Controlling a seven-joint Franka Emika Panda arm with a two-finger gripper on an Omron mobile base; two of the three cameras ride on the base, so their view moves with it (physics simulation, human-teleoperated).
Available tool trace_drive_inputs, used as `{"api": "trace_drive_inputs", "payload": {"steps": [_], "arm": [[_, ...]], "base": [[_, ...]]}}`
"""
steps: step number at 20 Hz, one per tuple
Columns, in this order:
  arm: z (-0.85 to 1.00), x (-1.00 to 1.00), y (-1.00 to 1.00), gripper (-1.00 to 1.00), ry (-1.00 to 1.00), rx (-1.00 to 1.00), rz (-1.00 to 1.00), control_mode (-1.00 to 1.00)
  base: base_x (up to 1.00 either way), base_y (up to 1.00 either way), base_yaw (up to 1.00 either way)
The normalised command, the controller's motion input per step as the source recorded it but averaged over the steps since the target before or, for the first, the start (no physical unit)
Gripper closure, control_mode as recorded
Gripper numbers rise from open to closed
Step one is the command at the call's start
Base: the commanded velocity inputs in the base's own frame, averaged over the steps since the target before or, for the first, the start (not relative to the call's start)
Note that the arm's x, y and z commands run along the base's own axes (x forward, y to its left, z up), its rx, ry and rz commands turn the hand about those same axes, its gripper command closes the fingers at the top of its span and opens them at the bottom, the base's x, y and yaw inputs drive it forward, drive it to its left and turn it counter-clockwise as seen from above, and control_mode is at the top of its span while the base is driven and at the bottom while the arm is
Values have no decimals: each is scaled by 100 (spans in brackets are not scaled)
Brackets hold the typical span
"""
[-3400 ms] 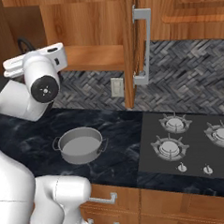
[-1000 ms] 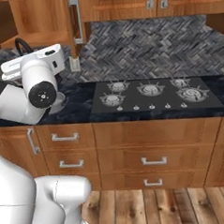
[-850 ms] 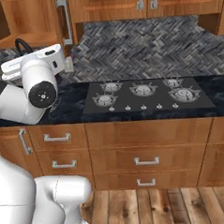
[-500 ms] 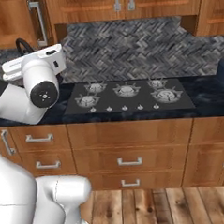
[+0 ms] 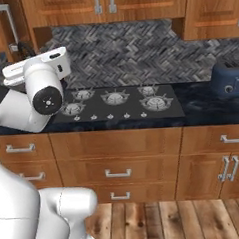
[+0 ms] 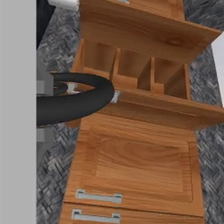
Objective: Pick the kettle from the cabinet and place it on a stove burner. Then pick the pot from the counter and place it on another stove burner. Finally, turn both burners on.
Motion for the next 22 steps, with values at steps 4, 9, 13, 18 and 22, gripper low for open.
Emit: {"api": "trace_drive_inputs", "payload": {"steps": [4,9,13,18,22], "arm": [[0,0,0,100,0,0,0,100],[0,0,0,100,0,0,0,100],[0,0,0,100,0,0,0,100],[0,0,0,100,0,0,0,100],[0,0,0,100,0,0,0,100]], "base": [[29,-44,0],[50,-33,0],[62,-23,2],[64,-13,5],[65,-11,7]]}}
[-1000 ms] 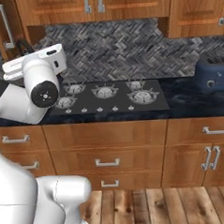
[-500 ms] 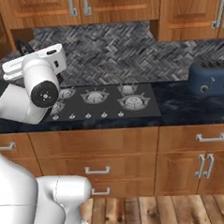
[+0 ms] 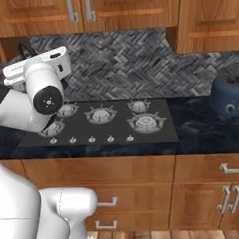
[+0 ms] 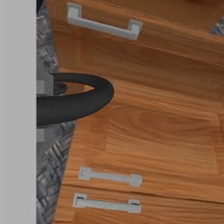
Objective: Pick the kettle from the cabinet and place it on a stove burner. Then pick the pot from the counter and place it on another stove burner. Finally, turn both burners on.
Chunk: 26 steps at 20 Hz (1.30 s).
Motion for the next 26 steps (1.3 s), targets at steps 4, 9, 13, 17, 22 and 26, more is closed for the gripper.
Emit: {"api": "trace_drive_inputs", "payload": {"steps": [4,9,13,17,22,26], "arm": [[0,0,0,100,0,0,0,100],[0,0,0,100,0,0,0,100],[0,0,0,100,0,0,0,100],[0,0,0,100,0,0,0,100],[0,3,0,100,0,0,0,-100],[-1,3,0,100,0,0,0,-100]], "base": [[64,-19,8],[59,-25,8],[50,-27,7],[45,-24,7],[26,-16,5],[0,0,0]]}}
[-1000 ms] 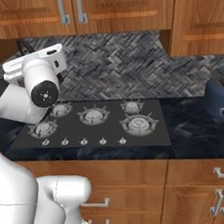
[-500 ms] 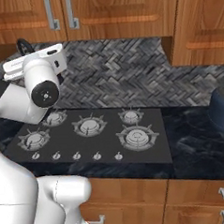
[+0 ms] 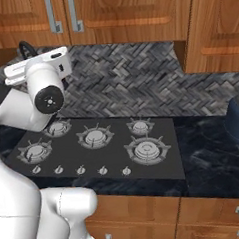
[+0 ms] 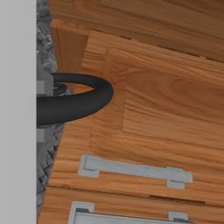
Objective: Pick the kettle from the cabinet and place it on a stove burner. Then pick the pot from the counter and place it on another stove burner. Finally, turn both burners on.
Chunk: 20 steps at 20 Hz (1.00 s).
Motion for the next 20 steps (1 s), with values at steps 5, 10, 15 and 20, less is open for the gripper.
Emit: {"api": "trace_drive_inputs", "payload": {"steps": [5,10,15,20], "arm": [[-16,25,0,100,0,0,11,-100],[-18,23,0,100,-3,2,20,-100],[-23,10,0,100,-7,3,26,-100],[-17,1,12,100,-4,1,24,-100]], "base": [[0,0,0],[0,0,0],[0,0,0],[0,0,0]]}}
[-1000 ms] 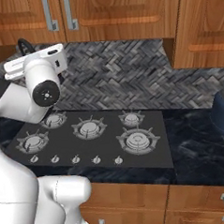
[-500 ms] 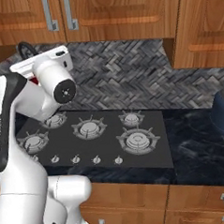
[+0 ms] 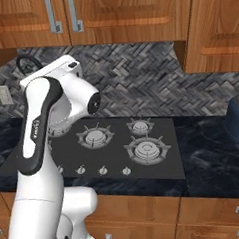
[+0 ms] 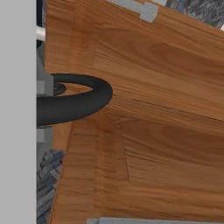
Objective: Pick the kettle from the cabinet and place it on a stove burner. Then pick the pot from the counter and place it on another stove burner. Finally, turn both burners on.
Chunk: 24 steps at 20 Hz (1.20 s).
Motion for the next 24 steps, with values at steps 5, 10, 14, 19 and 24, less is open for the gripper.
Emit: {"api": "trace_drive_inputs", "payload": {"steps": [5,10,14,19,24], "arm": [[-19,0,13,100,-3,0,22,-100],[-18,3,17,100,-1,0,20,-100],[-13,13,22,100,0,1,16,-100],[-13,16,22,100,0,1,14,-100],[-13,24,19,100,0,2,12,-100]], "base": [[0,0,0],[0,0,0],[0,0,0],[0,0,0],[0,0,0]]}}
